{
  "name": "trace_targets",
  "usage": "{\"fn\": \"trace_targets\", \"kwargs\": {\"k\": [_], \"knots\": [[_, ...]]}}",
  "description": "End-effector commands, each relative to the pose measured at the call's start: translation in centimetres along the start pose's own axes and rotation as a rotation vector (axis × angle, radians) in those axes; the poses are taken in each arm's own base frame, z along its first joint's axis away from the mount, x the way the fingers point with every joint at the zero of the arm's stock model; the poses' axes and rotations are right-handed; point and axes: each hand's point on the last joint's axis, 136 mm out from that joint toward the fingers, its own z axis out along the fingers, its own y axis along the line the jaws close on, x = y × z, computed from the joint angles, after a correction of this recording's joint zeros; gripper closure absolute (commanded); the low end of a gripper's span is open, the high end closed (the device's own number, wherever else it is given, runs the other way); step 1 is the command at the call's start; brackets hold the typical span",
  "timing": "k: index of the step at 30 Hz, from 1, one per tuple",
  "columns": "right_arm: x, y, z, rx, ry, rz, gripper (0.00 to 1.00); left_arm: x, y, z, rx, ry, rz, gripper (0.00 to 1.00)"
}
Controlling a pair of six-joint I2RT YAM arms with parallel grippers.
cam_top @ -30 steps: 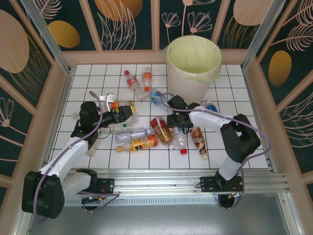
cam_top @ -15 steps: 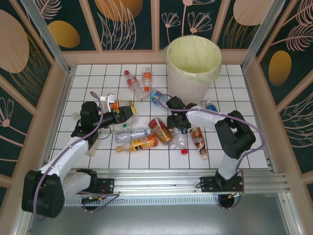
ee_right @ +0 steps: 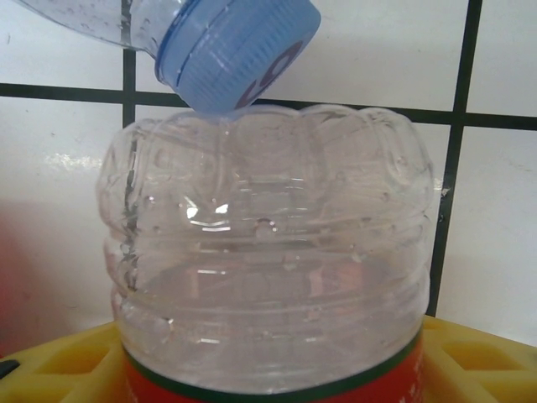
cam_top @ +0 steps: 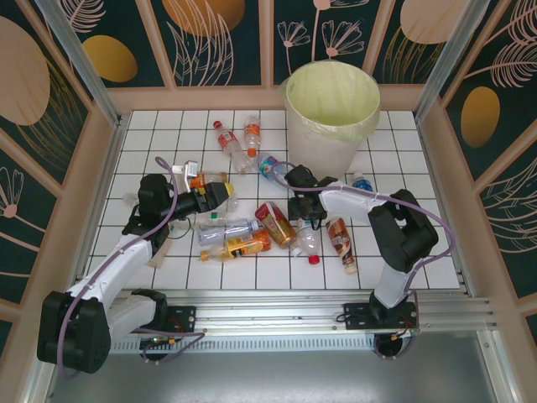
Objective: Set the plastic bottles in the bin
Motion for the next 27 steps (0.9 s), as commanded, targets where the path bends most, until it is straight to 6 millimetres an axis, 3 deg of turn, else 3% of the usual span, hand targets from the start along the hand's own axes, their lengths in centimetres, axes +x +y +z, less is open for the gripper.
{"fn": "trace_targets", "kwargs": {"k": [1,9,17,22,27], "knots": [[-2.2,0.3,-2.6,0.004,-0.079,-0.023,0.36,-0.6,-0.8,0.1,0.011,-0.006,0.033,0.01],[-5.5,1.8,-9.7,-0.09,-0.22,-0.074,0.36,-0.7,-0.9,0.1,0.013,-0.007,0.034,0.01],[-8.7,4.2,-19.2,-0.256,-0.391,-0.134,0.36,-0.7,-1.0,0.1,0.014,-0.008,0.035,0.01],[-11.3,4.4,-24.9,-0.287,-0.499,-0.149,0.36,-0.8,-1.0,0.1,0.014,-0.009,0.035,0.01],[-14.7,3.3,-28.9,-0.287,-0.584,-0.132,0.36,-0.7,-1.1,0.1,0.018,-0.008,0.038,0.01]]}}
